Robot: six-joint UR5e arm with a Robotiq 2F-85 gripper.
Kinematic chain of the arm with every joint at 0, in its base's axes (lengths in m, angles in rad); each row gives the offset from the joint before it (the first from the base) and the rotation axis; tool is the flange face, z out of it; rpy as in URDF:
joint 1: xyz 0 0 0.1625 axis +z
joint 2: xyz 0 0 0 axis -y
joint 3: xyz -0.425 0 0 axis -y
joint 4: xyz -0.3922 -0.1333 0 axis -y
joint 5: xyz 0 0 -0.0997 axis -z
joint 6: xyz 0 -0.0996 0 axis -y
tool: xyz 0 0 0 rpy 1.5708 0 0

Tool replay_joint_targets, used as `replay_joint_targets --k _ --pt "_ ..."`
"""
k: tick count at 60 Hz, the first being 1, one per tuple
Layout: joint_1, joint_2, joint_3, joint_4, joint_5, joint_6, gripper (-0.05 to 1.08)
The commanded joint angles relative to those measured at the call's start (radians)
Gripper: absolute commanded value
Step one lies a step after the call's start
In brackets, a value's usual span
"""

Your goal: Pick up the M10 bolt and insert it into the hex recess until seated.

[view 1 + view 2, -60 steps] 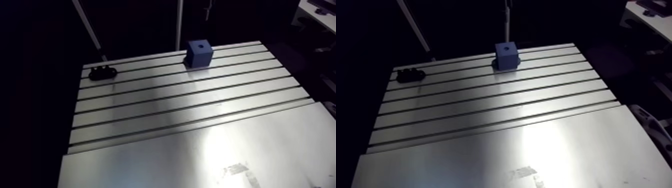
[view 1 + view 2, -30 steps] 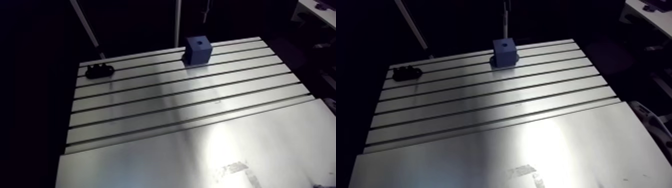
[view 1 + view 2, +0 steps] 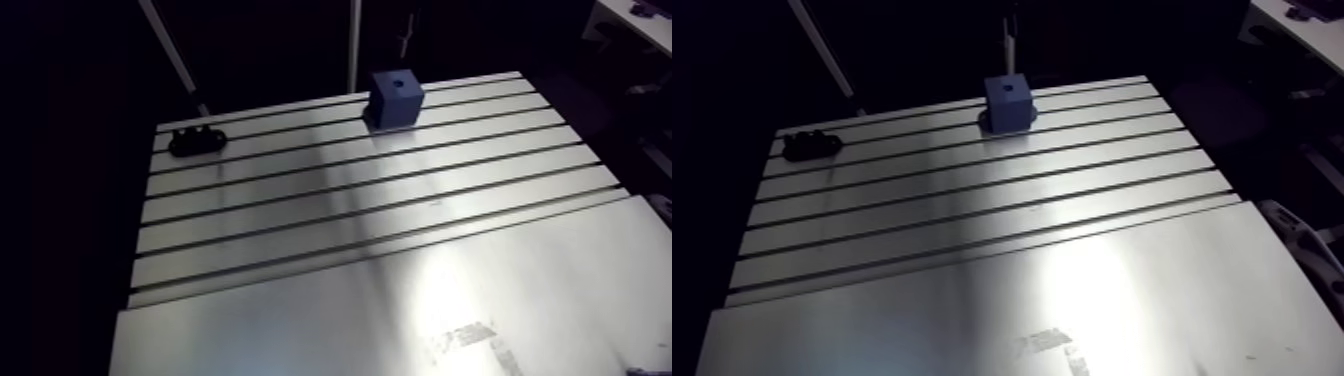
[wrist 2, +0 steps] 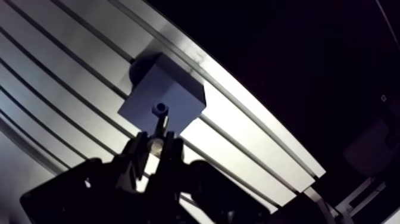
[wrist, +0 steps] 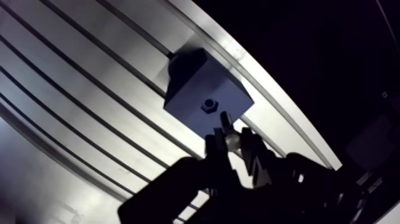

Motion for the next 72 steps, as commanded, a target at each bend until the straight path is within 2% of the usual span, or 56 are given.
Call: replay_joint_targets --k 1,72 --pt "-0.004 0.000 0.002 0.000 0.002 -0.006 1.00" --pt "-0.003 0.002 0.045 -0.003 -0.002 -0.043 1.01"
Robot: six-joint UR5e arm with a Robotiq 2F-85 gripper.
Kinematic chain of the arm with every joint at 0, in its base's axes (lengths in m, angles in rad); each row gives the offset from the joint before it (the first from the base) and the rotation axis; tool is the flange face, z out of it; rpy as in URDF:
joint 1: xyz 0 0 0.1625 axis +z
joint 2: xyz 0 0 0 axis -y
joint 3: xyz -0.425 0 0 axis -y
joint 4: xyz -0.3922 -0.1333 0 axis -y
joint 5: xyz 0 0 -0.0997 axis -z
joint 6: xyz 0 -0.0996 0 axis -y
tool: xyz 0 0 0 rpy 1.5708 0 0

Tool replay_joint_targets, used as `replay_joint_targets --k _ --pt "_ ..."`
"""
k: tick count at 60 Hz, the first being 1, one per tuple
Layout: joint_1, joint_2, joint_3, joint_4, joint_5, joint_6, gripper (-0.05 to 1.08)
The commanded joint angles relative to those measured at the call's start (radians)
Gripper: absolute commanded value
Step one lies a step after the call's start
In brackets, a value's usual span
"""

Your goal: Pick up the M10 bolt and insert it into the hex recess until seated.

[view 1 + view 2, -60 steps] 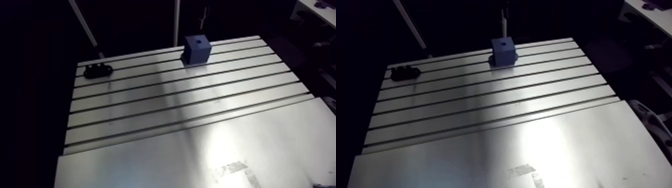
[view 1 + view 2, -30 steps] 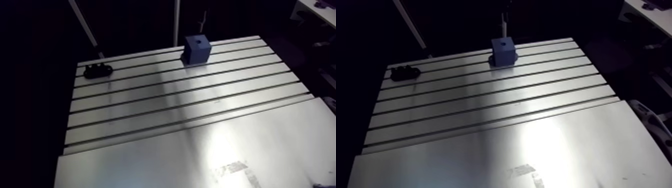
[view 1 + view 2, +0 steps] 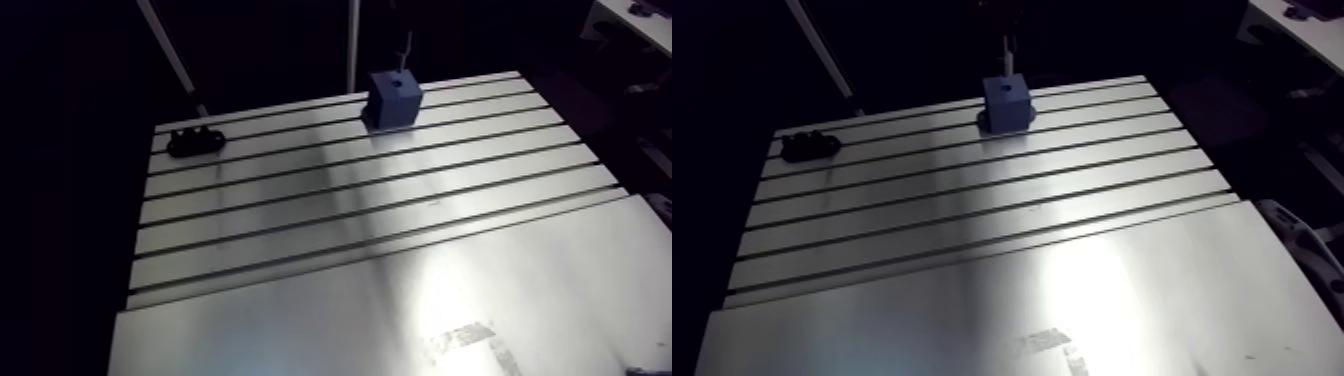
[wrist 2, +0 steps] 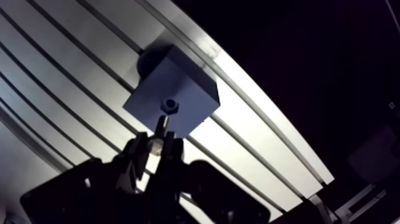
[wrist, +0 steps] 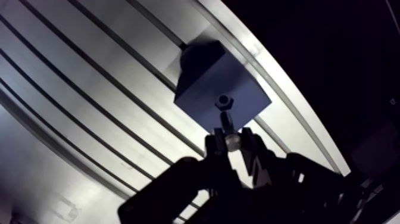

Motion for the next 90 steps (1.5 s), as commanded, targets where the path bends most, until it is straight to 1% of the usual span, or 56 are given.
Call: replay_joint_targets --k 1,12,31,70,90 --pt "-0.001 0.001 0.007 -0.005 -0.001 0.003 1.01" --pt "-0.002 0.012 0.012 -0.013 -0.001 0.002 1.00" --pt "-0.007 0.012 0.023 -0.027 -0.001 0.003 1.00" --pt "-0.005 0.012 0.018 -0.028 0.000 0.004 1.00" --pt "-0.004 0.015 0.020 -0.046 0.002 0.006 1.00"
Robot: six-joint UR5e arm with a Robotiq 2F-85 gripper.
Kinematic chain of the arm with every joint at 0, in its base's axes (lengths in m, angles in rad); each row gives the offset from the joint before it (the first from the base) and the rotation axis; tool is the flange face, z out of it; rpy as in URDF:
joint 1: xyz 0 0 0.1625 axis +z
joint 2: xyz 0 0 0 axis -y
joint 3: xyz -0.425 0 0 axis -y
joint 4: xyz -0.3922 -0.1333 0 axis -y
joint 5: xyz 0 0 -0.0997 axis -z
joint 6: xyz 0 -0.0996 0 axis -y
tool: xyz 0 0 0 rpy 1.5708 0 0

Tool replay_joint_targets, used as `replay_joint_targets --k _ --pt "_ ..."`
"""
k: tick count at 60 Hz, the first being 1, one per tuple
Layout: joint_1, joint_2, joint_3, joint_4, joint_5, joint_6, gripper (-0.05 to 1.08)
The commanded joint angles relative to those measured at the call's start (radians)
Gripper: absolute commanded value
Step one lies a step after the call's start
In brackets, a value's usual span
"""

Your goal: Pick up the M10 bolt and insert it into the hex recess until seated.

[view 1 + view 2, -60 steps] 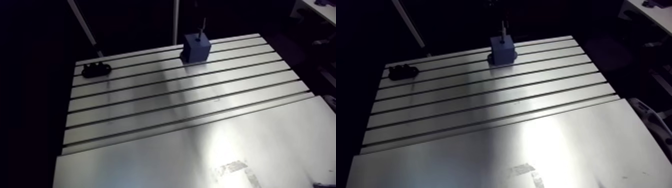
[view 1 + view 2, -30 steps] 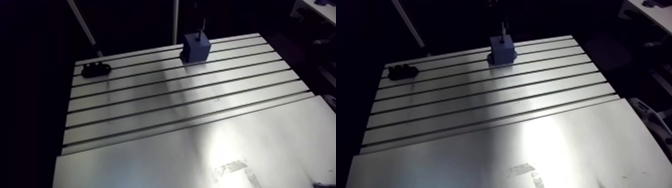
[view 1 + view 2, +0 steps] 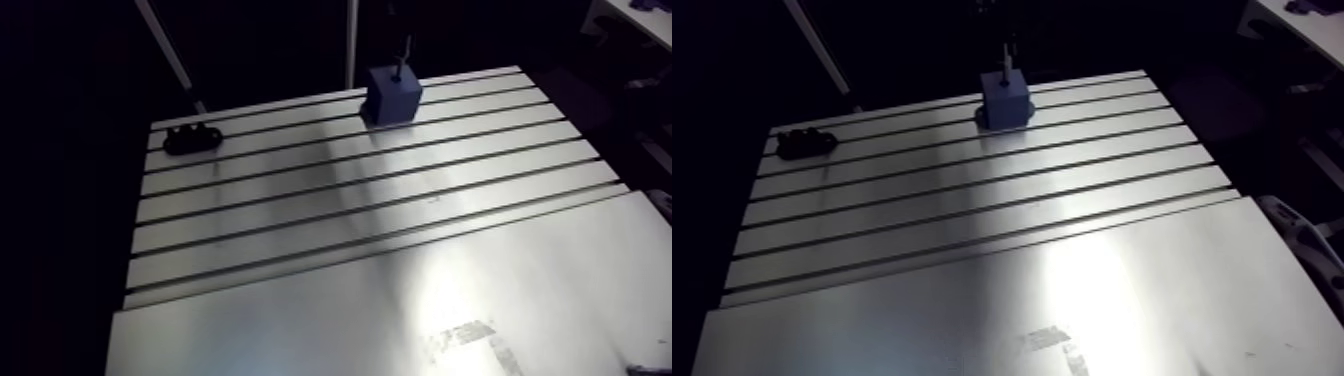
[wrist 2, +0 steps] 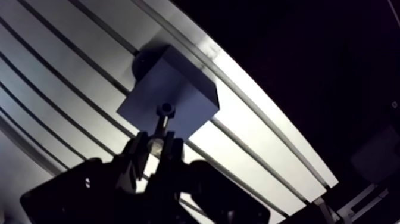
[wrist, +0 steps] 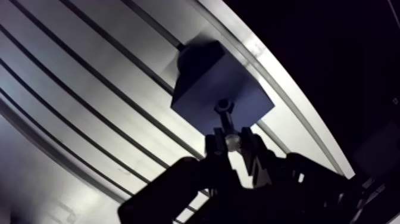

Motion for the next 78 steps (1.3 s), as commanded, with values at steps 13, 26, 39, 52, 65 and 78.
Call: replay_joint_targets --k 13,26,39,52,65,78 --pt "0.002 0.010 0.000 -0.013 0.002 -0.001 1.00" --pt "0.001 0.011 0.001 -0.013 0.007 -0.001 1.00" --pt "-0.001 0.013 0.007 -0.013 0.009 -0.001 1.00" --pt "-0.001 0.013 0.016 -0.019 0.009 0.001 1.00" --pt "-0.001 0.013 0.016 -0.027 0.010 0.001 1.00" --pt "-0.001 0.013 0.014 -0.028 0.010 -0.001 1.00"
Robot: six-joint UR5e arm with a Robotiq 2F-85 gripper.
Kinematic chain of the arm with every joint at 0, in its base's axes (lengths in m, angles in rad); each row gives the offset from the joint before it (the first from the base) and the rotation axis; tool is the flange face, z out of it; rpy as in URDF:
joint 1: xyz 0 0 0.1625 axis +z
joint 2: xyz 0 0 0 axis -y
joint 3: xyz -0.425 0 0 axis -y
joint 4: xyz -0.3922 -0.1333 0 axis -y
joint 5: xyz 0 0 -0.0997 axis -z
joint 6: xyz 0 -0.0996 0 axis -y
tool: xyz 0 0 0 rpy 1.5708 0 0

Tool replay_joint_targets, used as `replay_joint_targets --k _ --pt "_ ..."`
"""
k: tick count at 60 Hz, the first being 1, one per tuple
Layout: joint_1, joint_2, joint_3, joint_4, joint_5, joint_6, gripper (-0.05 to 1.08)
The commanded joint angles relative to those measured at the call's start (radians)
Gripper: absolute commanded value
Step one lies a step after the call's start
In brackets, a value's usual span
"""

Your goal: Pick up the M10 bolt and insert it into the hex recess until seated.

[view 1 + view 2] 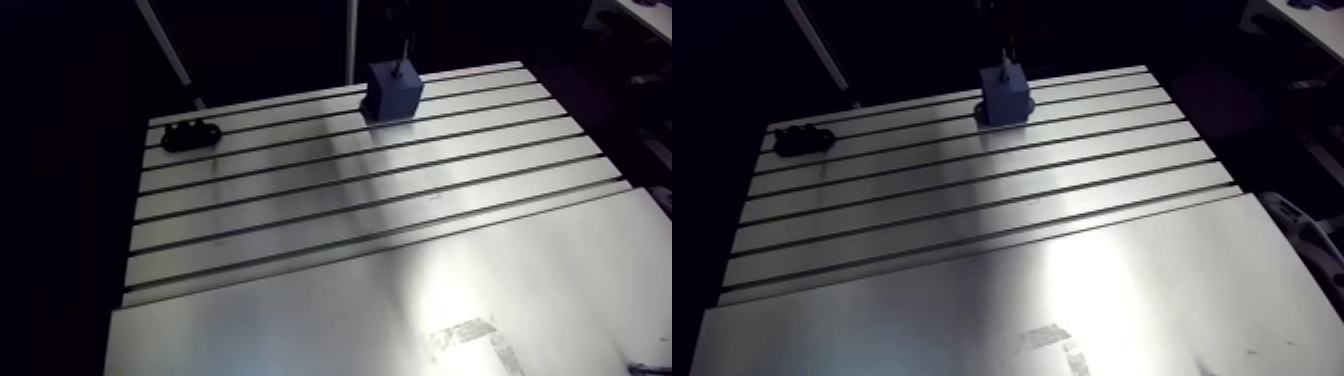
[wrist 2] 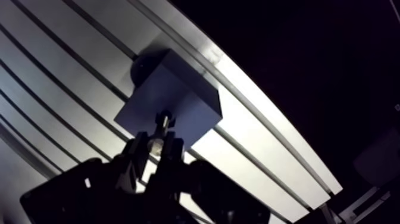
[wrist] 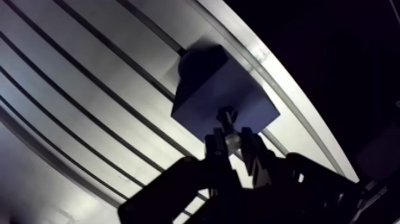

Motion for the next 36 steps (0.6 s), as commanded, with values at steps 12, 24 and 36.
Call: replay_joint_targets --k 12,24,36 --pt "-0.002 0.000 0.001 -0.001 0.000 -0.001 1.00" --pt "0.000 0.000 -0.001 -0.002 0.000 -0.001 1.00" --pt "0.000 0.000 -0.002 -0.002 0.000 -0.001 1.00"
